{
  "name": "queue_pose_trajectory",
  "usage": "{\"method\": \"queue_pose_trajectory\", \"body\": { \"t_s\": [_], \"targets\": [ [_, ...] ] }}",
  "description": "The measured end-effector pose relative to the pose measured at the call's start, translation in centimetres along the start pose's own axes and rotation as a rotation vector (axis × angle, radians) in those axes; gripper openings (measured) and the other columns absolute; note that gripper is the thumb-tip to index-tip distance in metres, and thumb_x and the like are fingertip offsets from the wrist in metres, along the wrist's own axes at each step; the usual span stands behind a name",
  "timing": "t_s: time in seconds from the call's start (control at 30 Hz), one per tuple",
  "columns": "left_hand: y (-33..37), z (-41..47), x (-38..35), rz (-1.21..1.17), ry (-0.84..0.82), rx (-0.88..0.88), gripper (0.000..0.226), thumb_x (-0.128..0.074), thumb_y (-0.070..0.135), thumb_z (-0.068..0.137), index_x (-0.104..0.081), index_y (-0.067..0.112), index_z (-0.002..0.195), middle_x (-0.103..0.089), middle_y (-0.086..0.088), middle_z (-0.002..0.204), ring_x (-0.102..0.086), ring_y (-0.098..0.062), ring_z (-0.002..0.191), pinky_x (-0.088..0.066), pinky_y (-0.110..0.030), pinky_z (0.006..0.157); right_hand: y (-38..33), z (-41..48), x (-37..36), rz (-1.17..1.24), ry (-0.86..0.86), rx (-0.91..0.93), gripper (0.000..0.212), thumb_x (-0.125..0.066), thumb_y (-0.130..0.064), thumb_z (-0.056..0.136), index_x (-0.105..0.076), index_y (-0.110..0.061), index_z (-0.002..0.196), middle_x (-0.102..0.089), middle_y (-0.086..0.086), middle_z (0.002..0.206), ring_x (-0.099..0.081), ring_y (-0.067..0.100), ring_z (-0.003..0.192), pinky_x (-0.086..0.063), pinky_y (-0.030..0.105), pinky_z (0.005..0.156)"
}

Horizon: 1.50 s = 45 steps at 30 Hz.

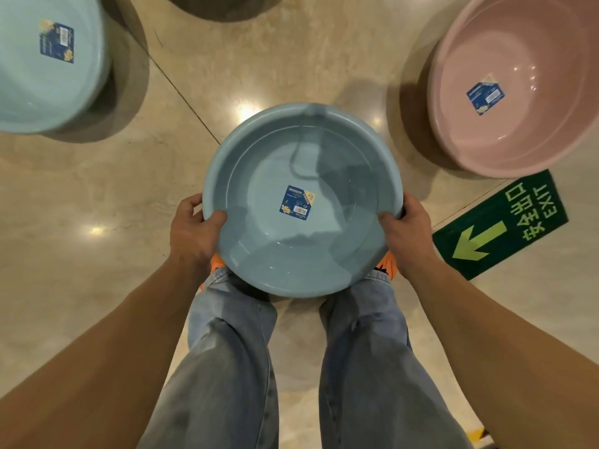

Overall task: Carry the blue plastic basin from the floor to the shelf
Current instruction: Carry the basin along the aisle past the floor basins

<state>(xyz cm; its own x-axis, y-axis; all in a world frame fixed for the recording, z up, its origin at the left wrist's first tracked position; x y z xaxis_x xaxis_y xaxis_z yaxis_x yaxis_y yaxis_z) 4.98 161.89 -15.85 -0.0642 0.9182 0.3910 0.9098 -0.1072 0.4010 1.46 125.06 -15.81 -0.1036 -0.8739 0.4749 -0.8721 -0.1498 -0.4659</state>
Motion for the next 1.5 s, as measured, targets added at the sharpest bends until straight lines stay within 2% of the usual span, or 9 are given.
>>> {"method": "queue_pose_trajectory", "body": {
  "t_s": [0.23,0.53,0.73,0.8,0.87,1.1,1.2,1.37,1.5],
  "targets": [
    [5.3,-4.8,-1.1,0.022,0.003,-0.079,0.040,-0.070,0.013,0.090,-0.062,0.020,0.129,-0.077,-0.003,0.104,-0.075,-0.027,0.091,-0.060,-0.037,0.073,-3.0,-2.3,5.7,0.105,0.050,0.009,0.043,-0.062,-0.010,0.094,-0.062,-0.022,0.135,-0.068,0.001,0.113,-0.065,0.022,0.096,-0.053,0.028,0.068],
    [16.6,-15.2,-6.3,0.125,-0.017,-0.233,0.040,-0.069,0.016,0.090,-0.060,0.024,0.128,-0.076,-0.002,0.107,-0.075,-0.028,0.091,-0.062,-0.046,0.080,-7.0,-5.2,18.1,0.274,0.142,-0.020,0.041,-0.065,-0.008,0.090,-0.066,-0.025,0.128,-0.071,-0.002,0.105,-0.069,0.024,0.095,-0.061,0.044,0.078],
    [24.1,-20.1,-12.0,0.151,-0.041,-0.270,0.037,-0.069,0.015,0.086,-0.063,0.026,0.122,-0.077,-0.001,0.103,-0.074,-0.031,0.090,-0.061,-0.053,0.081,-11.0,-4.7,26.1,0.393,0.173,-0.039,0.046,-0.061,-0.002,0.090,-0.068,-0.029,0.126,-0.074,-0.004,0.099,-0.071,0.020,0.089,-0.058,0.030,0.063],
    [26.3,-20.7,-14.5,0.160,-0.067,-0.282,0.037,-0.067,0.015,0.086,-0.064,0.026,0.121,-0.077,0.002,0.100,-0.074,-0.030,0.090,-0.061,-0.052,0.081,-12.2,-3.7,28.7,0.392,0.198,-0.031,0.043,-0.061,-0.001,0.090,-0.069,-0.027,0.123,-0.075,-0.003,0.094,-0.072,0.023,0.085,-0.062,0.035,0.065],
    [28.1,-20.9,-17.2,0.162,-0.092,-0.298,0.038,-0.066,0.014,0.086,-0.063,0.025,0.122,-0.077,0.003,0.100,-0.074,-0.028,0.090,-0.061,-0.050,0.080,-13.2,-2.4,30.7,0.388,0.226,-0.024,0.041,-0.062,0.000,0.089,-0.069,-0.026,0.121,-0.074,-0.002,0.094,-0.071,0.026,0.086,-0.063,0.042,0.068],
    [32.4,-19.0,-26.5,0.279,-0.179,-0.309,0.040,-0.067,0.018,0.089,-0.057,0.027,0.126,-0.074,-0.003,0.113,-0.073,-0.029,0.097,-0.063,-0.050,0.081,-13.1,3.1,35.3,0.397,0.307,-0.109,0.048,-0.062,-0.001,0.087,-0.064,-0.023,0.130,-0.069,-0.002,0.106,-0.067,0.021,0.094,-0.055,0.032,0.068],
    [33.2,-17.6,-30.4,0.337,-0.201,-0.324,0.036,-0.065,0.013,0.090,-0.057,0.026,0.123,-0.074,0.004,0.103,-0.073,-0.025,0.094,-0.063,-0.048,0.081,-12.0,6.6,36.4,0.393,0.332,-0.132,0.049,-0.062,0.000,0.087,-0.063,-0.018,0.132,-0.069,0.003,0.108,-0.067,0.026,0.093,-0.057,0.036,0.072],
    [32.3,-14.1,-35.3,0.438,-0.186,-0.302,0.037,-0.064,0.009,0.087,-0.058,0.021,0.122,-0.077,-0.002,0.095,-0.075,-0.030,0.086,-0.062,-0.048,0.071,-8.9,12.5,36.4,0.389,0.316,-0.173,0.047,-0.060,-0.002,0.089,-0.063,-0.021,0.132,-0.067,-0.006,0.101,-0.064,0.005,0.083,-0.052,0.027,0.065],
    [30.7,-11.5,-38.4,0.476,-0.160,-0.284,0.037,-0.063,0.009,0.089,-0.057,0.019,0.124,-0.075,0.002,0.093,-0.073,-0.020,0.081,-0.060,-0.038,0.068,-7.1,16.8,35.8,0.345,0.270,-0.178,0.050,-0.054,-0.002,0.092,-0.060,-0.021,0.138,-0.066,-0.002,0.111,-0.062,0.003,0.083,-0.048,0.021,0.060]
  ]
}}
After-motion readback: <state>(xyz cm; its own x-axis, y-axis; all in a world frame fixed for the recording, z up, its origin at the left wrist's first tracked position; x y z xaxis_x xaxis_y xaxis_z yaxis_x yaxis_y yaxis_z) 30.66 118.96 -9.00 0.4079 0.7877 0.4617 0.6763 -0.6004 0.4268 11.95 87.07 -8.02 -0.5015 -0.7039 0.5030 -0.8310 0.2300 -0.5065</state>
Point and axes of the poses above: each hand's wrist, its own z-axis towards the middle knuckle, its own x-axis out of the back of the hand, y = z × x, the point moved 7 cm from there along z, towards the middle knuckle
